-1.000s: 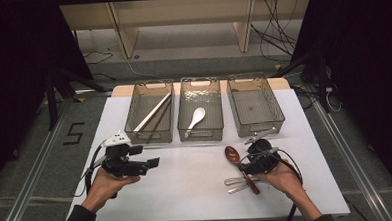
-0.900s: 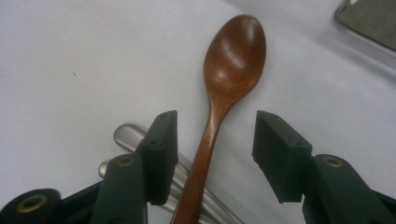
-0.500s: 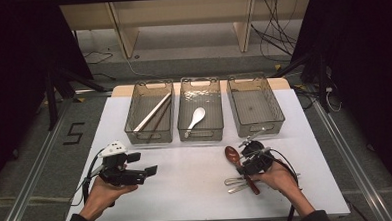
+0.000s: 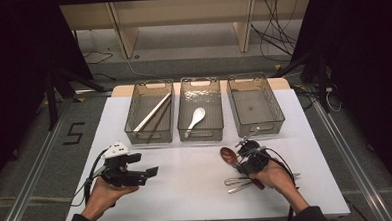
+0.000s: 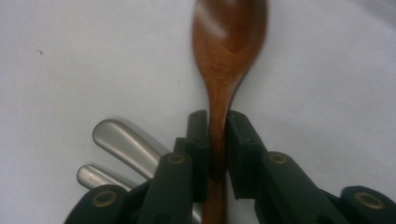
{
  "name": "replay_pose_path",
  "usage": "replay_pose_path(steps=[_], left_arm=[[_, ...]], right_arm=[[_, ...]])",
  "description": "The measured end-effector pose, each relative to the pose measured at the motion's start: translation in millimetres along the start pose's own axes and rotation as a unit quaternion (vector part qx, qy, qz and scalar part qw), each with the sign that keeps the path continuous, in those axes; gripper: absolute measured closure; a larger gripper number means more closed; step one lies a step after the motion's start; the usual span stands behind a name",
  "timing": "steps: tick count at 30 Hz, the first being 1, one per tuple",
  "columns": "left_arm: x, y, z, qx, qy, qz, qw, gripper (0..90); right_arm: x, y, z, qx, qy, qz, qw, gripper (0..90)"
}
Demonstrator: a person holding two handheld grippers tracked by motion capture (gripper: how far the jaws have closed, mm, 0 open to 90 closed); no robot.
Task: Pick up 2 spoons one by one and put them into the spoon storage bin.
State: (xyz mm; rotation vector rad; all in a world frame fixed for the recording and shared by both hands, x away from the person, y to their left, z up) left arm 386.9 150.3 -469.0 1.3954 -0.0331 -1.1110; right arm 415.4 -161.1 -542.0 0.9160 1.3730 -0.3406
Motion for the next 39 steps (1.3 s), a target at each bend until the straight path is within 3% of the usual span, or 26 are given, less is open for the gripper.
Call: replay_pose_path(steps=[5, 12, 20, 39], left_arm=[[0.5, -0.1, -0.2, 0.000, 0.001, 0.000, 1.0000, 15.9], [-0.8, 0.9, -2.8, -0.001, 0.003, 0.005, 1.0000, 15.9], [-1.9, 3.3, -2.3, -0.003, 0.005, 0.017, 0.9998, 15.9], [-5.0, 7.0, -4.6, -0.003, 0.007, 0.030, 0.9995, 15.8]], right_arm=[[-0.7, 0.1, -0.1, 0.000, 0.003, 0.002, 1.0000, 82.2], [-8.8, 5.2, 0.9, 0.002, 0.005, 0.027, 0.9996, 82.5], [-23.6, 11.9, 2.9, 0.008, 0.008, 0.063, 0.9979, 82.7], [-45.1, 27.1, 5.1, 0.013, 0.019, 0.113, 0.9933, 82.6]])
Point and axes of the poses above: each handheld gripper's, and its own axes: x roughly forward along the jaws, y roughly out of its top, z roughly to its right, the point moved 9 cm from there along x, roughly forward along the jaws, and after that the axes turned 4 degrees about -x, right-handed, at the moved point
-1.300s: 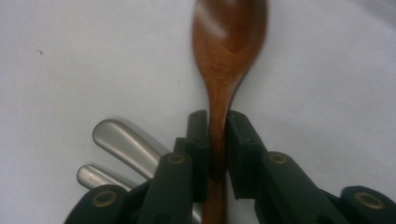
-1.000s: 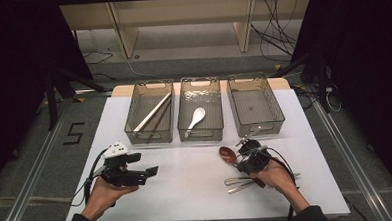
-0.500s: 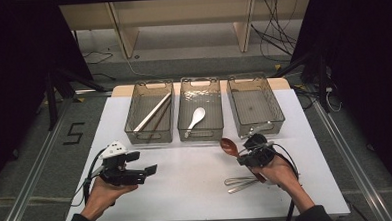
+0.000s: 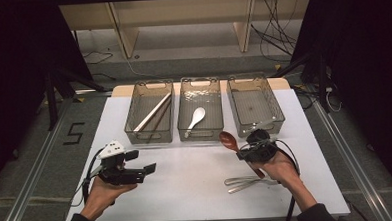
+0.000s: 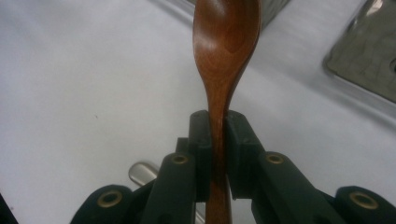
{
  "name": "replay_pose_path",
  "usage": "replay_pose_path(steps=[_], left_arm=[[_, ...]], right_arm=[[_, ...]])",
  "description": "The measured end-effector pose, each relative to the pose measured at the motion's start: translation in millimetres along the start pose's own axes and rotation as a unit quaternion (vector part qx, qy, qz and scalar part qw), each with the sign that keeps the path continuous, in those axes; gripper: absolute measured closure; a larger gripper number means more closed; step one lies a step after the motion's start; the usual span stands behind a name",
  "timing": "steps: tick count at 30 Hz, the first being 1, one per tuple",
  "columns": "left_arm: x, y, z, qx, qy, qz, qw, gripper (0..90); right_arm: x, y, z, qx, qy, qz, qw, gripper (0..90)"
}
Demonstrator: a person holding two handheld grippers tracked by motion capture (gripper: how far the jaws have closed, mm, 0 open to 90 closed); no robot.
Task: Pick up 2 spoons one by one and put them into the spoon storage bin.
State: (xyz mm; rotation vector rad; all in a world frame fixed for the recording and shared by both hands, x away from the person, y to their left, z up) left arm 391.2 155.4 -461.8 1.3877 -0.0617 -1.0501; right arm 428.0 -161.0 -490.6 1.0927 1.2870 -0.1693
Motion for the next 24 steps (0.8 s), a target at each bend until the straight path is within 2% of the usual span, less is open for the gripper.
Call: replay_pose_path(steps=[10, 13, 24], left_arm=[[-0.3, 1.5, -1.0, 0.000, 0.002, 0.007, 1.0000, 15.7], [-1.5, 3.1, -1.7, 0.000, 0.003, 0.012, 0.9999, 15.7], [-1.5, 3.3, -2.9, 0.000, 0.004, 0.014, 0.9999, 15.8]], right_arm=[[-6.1, 31.6, -1.0, -0.006, 0.000, 0.026, 0.9997, 82.6], [-5.4, 42.6, -1.9, -0.013, -0.001, 0.031, 0.9994, 82.6], [0.2, 86.3, 2.2, -0.011, -0.004, 0.046, 0.9989, 82.6]])
Point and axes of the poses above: each handheld gripper's, and its own axes: x roughly forward along the jaws, y roughly out of its top, z roughly to its right, the point moved 9 cm from there along x, roughly forward along the jaws, and after that the axes turned 4 degrees about -x, right-handed, at the moved point
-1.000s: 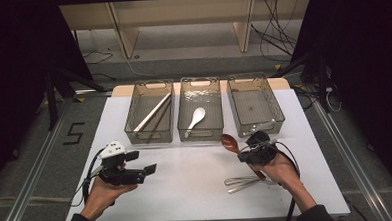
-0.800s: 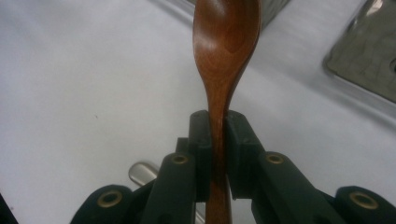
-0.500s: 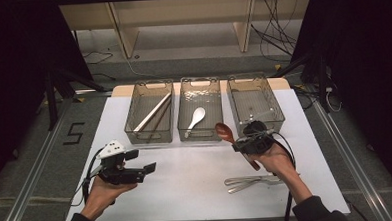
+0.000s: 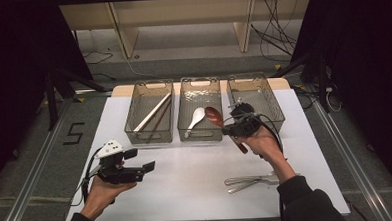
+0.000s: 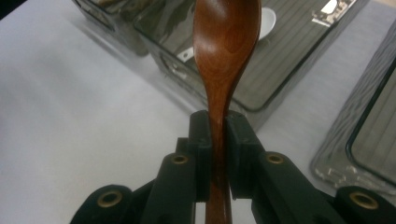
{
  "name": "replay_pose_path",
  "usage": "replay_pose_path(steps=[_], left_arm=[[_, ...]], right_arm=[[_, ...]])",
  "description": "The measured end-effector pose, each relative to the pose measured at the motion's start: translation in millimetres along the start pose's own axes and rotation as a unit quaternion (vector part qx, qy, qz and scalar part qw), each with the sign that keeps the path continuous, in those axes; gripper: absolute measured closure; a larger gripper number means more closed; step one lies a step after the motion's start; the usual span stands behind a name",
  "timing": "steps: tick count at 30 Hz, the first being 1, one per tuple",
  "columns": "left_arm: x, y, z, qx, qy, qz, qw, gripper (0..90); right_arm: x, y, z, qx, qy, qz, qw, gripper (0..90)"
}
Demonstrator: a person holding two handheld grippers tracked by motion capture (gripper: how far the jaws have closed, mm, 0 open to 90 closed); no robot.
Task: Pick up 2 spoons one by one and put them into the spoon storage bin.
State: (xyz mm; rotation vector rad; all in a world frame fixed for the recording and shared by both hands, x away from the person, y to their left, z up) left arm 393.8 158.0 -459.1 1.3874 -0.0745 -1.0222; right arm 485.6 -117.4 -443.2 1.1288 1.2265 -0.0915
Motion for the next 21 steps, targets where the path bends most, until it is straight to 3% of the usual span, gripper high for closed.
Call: replay_pose_path(steps=[9, 21], left_arm=[[-0.2, -0.3, -1.0, -0.001, 0.001, -0.001, 1.0000, 15.8], [-0.9, 0.5, -1.3, -0.005, -0.002, 0.005, 1.0000, 15.8]], right_arm=[[14.3, 31.5, 10.7, 0.019, 0.000, 0.001, 0.9998, 82.6], [32.0, 60.3, 23.7, 0.038, -0.012, 0.001, 0.9992, 82.5]])
Point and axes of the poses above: each handheld gripper's, and its own axes: x roughly forward along the jaws, y roughly out of its top, z roughly to its right, the point moved 9 cm from there along x, roughly forward along the jaws, and after that the axes turned 4 degrees about -x, right-handed, at the moved point
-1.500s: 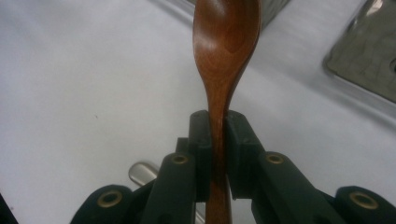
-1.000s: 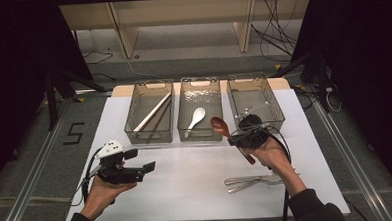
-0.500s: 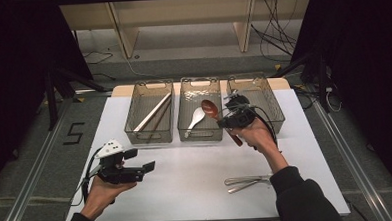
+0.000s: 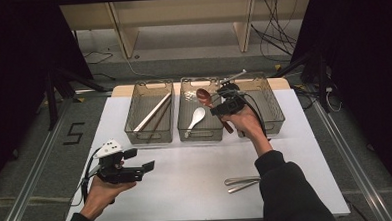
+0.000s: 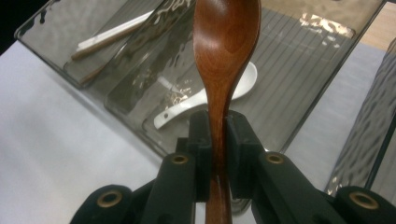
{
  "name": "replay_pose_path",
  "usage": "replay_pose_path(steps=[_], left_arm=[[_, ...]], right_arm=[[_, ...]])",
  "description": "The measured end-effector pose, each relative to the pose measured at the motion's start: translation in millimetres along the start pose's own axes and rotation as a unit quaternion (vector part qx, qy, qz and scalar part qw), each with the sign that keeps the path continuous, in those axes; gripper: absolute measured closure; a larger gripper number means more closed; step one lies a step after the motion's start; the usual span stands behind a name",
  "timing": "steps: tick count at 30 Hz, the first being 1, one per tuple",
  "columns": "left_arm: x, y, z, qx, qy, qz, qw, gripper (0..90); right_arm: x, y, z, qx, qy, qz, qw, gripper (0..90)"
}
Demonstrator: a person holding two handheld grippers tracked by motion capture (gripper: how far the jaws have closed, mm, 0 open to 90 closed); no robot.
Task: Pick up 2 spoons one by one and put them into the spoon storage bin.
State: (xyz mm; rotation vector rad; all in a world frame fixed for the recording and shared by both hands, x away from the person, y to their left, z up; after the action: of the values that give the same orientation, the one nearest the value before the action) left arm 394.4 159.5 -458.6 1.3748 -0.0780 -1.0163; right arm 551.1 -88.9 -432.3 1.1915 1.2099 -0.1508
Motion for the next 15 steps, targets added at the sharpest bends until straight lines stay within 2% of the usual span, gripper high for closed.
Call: replay_pose_path(steps=[5, 15], left_arm=[[-0.6, -0.2, -0.8, -0.001, 0.000, 0.000, 1.0000, 15.7], [0.6, -0.2, 0.4, -0.001, -0.002, -0.001, 1.0000, 15.7]], right_arm=[[7.4, 9.5, 2.7, 0.004, -0.010, 0.001, 0.9999, 82.5], [23.5, 21.5, 7.0, 0.022, -0.016, 0.000, 0.9996, 82.5]])
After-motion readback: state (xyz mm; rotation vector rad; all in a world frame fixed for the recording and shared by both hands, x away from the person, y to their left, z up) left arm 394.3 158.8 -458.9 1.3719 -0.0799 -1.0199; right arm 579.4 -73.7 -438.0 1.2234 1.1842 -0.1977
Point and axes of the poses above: each handheld gripper's, and its own axes: x roughly forward along the jaws, y roughly out of its top, z roughly to its right, the point moved 9 cm from there along x, roughly forward along the jaws, and after that the axes turned 4 degrees about -x, right-handed, at the moved point
